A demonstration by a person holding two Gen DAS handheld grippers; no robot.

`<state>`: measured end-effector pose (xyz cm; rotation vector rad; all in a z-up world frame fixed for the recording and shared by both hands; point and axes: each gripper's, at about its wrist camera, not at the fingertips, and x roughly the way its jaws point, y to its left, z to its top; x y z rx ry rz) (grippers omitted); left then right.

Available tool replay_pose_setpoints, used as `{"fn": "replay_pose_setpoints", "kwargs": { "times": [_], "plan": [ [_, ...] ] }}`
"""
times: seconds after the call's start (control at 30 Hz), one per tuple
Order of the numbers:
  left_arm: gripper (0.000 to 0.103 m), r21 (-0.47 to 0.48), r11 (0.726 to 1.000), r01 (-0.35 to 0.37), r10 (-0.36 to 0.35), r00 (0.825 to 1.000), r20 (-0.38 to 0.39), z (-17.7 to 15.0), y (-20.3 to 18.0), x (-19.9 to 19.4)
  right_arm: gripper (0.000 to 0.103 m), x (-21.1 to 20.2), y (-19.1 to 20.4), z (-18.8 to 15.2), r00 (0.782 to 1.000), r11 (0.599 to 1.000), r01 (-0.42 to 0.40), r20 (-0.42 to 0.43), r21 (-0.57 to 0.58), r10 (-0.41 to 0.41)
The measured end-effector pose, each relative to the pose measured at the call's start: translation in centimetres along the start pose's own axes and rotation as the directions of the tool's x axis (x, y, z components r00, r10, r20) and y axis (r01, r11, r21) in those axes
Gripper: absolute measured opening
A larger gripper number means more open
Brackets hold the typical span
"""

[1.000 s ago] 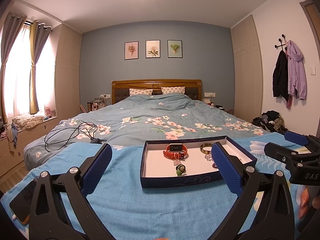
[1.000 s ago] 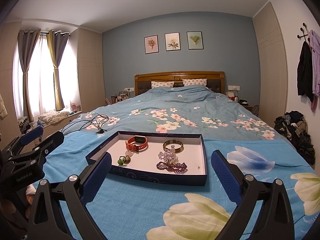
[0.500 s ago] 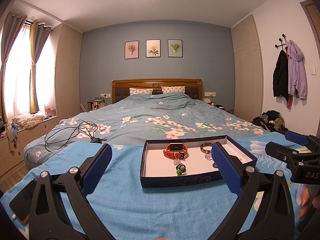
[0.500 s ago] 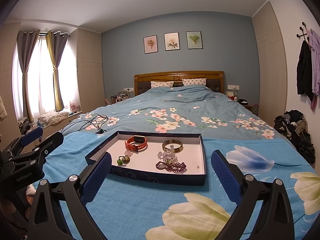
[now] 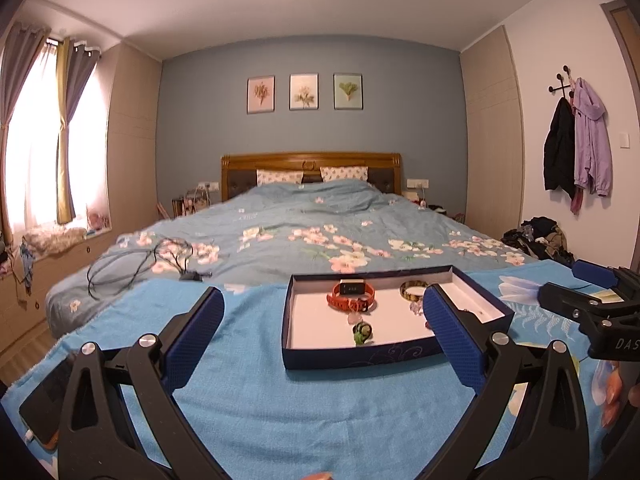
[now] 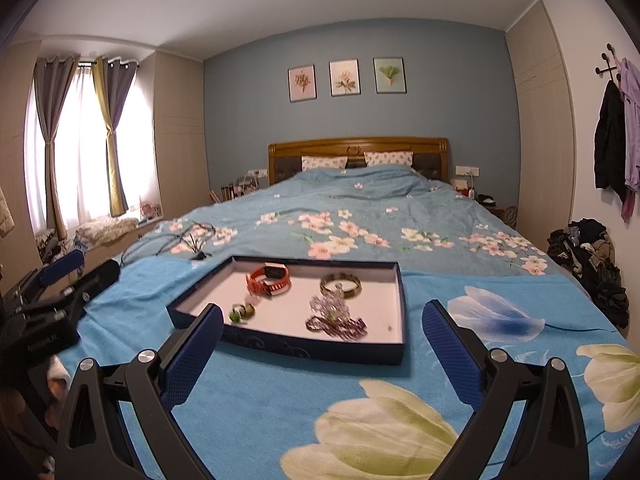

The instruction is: Organize jewelry

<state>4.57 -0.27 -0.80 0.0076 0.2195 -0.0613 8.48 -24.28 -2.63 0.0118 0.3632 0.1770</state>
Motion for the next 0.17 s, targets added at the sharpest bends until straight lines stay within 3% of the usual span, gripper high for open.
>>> {"fn": "replay_pose_setpoints", "kwargs": {
  "times": [0.07,0.13,0.17],
  "plan": [
    [0.098,-0.007,1.000,0.003,-0.003,0.999,-0.042,0.0,0.7,0.6,0.096,0.5,-1.5,-0.2,0.998,0.999,0.038,-0.057,-0.008,-0.038],
    [0.098,-0.008,1.000,0.008,-0.009,0.995,-0.098,-0.1,1.6,1.4,0.096,2.0,-4.1,-0.5,0.979,0.995,0.095,-0.179,-0.022,-0.097],
    [0.098,-0.006,1.000,0.007,-0.007,0.992,-0.128,-0.2,2.2,1.8,0.096,2.0,-4.1,-0.5,0.979,0.995,0.095,-0.179,-0.022,-0.097]
  ]
}}
